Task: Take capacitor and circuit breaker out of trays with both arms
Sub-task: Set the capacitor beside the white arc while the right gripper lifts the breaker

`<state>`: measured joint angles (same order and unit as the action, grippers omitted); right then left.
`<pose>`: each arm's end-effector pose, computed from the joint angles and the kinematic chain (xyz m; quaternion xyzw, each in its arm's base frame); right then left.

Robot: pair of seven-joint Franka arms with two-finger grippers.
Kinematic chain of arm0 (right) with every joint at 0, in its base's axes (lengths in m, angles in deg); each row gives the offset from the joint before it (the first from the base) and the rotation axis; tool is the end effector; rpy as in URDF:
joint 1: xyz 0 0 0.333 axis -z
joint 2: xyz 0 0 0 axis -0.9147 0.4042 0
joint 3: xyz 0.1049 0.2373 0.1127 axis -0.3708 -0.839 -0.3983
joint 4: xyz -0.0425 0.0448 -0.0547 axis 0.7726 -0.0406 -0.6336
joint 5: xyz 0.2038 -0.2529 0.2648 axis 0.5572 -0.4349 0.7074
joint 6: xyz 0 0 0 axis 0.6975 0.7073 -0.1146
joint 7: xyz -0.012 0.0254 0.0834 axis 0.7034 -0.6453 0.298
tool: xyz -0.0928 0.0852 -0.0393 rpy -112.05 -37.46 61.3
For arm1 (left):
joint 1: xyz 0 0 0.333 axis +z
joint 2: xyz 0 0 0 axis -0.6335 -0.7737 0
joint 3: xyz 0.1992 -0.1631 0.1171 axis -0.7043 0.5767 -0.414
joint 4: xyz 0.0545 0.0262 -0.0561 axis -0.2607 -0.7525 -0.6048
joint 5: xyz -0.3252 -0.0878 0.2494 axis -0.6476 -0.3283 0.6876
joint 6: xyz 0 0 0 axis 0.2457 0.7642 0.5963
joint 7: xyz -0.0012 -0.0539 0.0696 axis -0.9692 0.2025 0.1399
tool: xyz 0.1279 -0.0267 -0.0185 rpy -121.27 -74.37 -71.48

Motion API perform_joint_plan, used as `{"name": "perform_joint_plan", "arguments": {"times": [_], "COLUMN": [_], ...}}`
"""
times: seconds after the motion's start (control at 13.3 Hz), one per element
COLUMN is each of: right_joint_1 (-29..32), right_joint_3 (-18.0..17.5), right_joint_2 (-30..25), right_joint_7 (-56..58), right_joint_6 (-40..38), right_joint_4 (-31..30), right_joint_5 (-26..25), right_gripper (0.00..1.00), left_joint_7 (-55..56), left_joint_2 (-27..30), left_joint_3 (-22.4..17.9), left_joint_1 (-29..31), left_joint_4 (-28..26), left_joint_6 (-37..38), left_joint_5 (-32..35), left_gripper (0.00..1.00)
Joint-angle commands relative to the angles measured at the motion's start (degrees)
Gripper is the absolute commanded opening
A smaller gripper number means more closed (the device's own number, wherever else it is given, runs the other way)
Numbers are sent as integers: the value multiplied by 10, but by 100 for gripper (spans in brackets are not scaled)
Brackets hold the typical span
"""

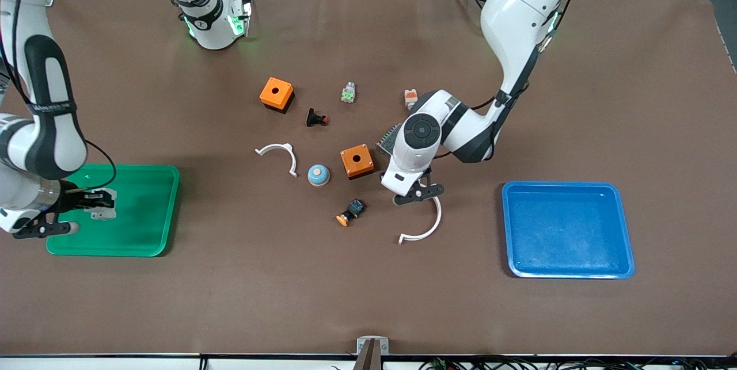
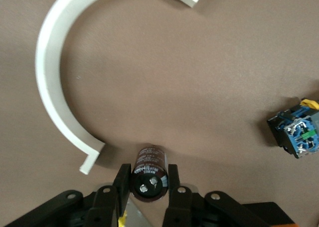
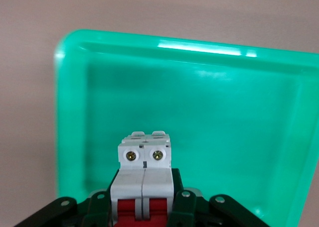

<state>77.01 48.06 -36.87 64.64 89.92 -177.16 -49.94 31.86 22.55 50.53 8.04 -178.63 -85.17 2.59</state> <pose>0.6513 -0.1680 0.2377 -0.9979 -0.0356 0.0448 0.0294 0.5450 -0.4457 0.1413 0.9907 0.1317 -0.0095 0.0318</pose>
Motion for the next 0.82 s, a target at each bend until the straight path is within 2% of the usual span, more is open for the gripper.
{"name": "perform_joint_plan", "arguments": {"times": [0.0, 0.07, 0.15, 0.3, 0.45, 0.6, 0.75], "right_joint_1": [-34, -56, -82, -142, -201, -239, -259], "right_joint_3": [-11, -10, -10, -10, -10, -10, -10], "right_joint_2": [-46, -54, -57, -58, -55, -39, -22], "right_joint_7": [-69, -105, -158, -263, -344, -370, -373], "right_joint_6": [-13, -12, -11, 25, 109, 175, 194], "right_joint_4": [-43, -48, -51, -69, -109, -131, -131], "right_joint_5": [37, 43, 44, 44, 44, 44, 44], "right_gripper": [0, 0, 0, 0, 0, 0, 0], "left_joint_7": [13, 14, 13, 9, 2, -31, -69], "left_joint_2": [-7, -4, -1, 20, 59, 106, 154], "left_joint_3": [-7, -8, -9, -11, -11, -8, -9], "left_joint_1": [-6, -6, -6, 1, 13, 51, 71], "left_joint_4": [11, 13, 21, 34, 35, 34, 35], "left_joint_6": [-7, -7, -5, 14, 49, 77, 123], "left_joint_5": [9, 9, 13, 18, 47, 66, 66], "left_gripper": [53, 81, 100, 100, 100, 100, 100]}}
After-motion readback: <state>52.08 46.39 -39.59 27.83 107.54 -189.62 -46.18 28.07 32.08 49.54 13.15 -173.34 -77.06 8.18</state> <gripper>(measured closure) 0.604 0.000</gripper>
